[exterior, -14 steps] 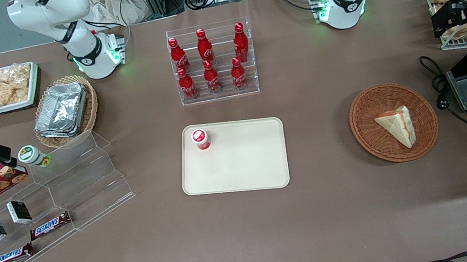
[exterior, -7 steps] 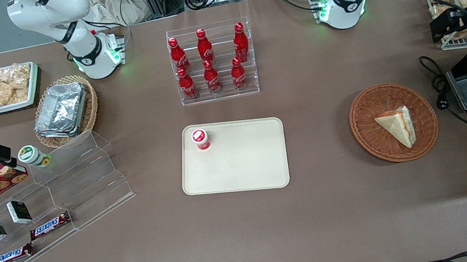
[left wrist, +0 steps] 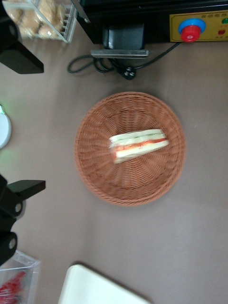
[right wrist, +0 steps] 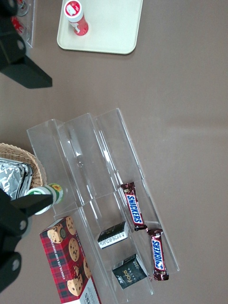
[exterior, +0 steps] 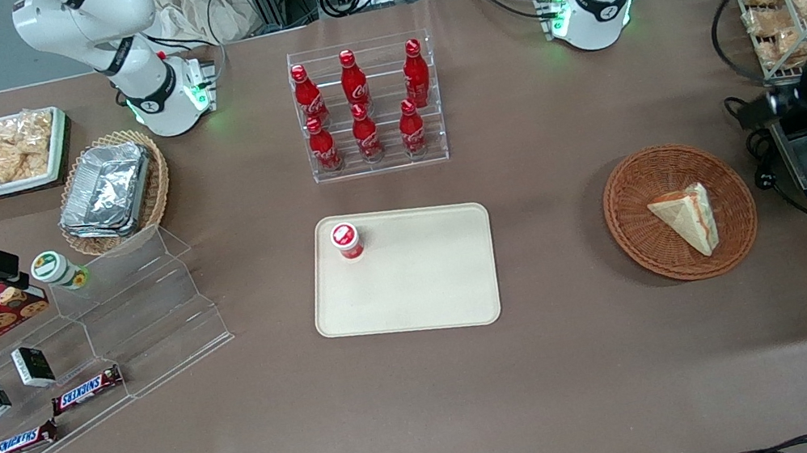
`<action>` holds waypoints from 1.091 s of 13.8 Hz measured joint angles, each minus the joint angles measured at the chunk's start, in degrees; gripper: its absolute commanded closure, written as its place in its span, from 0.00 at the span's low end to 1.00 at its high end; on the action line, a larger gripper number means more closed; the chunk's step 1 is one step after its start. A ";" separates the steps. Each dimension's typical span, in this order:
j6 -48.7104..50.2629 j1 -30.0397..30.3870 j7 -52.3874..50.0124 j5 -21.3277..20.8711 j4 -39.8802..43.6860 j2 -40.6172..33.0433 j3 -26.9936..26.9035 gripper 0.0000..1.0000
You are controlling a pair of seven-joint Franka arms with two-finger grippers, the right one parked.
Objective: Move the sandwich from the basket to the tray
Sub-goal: 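Move the left gripper toward the wicker basket holding the sandwich, then lower the left gripper over the wrapped sandwich and close on it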
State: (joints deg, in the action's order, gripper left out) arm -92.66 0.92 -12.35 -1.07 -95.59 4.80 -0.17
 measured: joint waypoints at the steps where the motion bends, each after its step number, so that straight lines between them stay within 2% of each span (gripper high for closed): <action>1: -3.94 0.85 -1.91 0.01 -2.96 0.39 -0.08 0.00; 5: -14.19 1.83 -8.52 0.10 -11.52 3.06 -0.06 0.00; 9: -28.66 1.84 -10.47 0.29 -20.81 6.45 -0.04 0.00; 15: -39.65 1.84 -12.30 0.37 -24.24 13.40 -0.06 0.00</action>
State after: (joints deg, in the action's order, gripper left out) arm -132.30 2.77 -24.65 -0.71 -119.83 18.20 -0.22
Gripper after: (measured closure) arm 0.000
